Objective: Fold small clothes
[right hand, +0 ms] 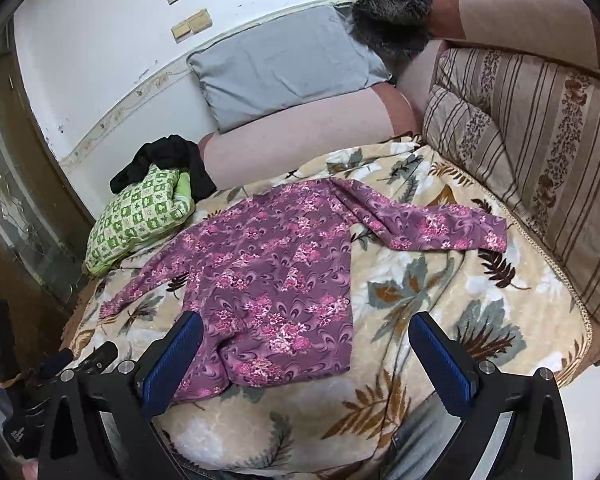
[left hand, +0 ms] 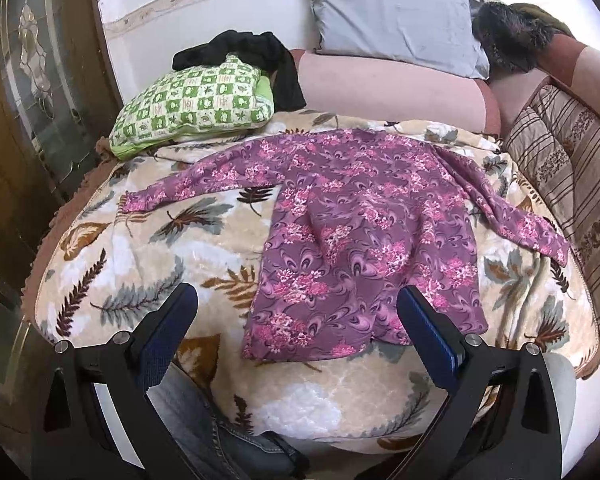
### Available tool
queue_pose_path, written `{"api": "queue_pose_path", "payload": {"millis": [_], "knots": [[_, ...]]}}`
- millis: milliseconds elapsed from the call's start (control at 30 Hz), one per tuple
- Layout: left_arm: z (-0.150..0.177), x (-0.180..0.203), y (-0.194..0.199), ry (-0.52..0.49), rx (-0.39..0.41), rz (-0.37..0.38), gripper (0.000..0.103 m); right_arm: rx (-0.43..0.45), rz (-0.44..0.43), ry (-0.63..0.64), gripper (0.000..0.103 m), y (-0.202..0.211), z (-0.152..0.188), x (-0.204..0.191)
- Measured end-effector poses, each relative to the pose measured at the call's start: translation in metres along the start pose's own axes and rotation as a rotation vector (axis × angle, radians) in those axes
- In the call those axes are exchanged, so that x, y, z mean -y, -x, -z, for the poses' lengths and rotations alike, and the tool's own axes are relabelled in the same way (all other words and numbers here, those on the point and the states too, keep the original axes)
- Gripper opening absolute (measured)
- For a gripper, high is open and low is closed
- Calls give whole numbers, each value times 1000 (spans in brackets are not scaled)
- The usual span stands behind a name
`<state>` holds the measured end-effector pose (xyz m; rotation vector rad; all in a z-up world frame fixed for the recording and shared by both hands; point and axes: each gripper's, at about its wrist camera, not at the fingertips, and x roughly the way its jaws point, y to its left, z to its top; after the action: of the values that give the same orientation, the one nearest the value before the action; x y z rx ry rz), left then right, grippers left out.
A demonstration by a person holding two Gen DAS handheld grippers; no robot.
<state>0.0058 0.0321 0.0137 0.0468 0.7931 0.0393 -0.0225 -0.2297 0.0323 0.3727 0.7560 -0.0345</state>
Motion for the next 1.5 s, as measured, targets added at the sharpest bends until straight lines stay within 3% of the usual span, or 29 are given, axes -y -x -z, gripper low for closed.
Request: {"api": "queue_pose_path", "payload": {"millis": [300,800,1200,1500], "knots": [[-4,6,11,-23,31,5,100,-12,0,44,102,3,-1,-5],[-1,6,8,-18,11,5,100,-15,-34,85,102,0,1,-19],[-3,-30,-15,30,-35,5,100,-49,-19,59,97,-13,1,-5],[-2,-16,-6,-2,-20,20,100,-53,-13,79,97,-13,3,-11]]}}
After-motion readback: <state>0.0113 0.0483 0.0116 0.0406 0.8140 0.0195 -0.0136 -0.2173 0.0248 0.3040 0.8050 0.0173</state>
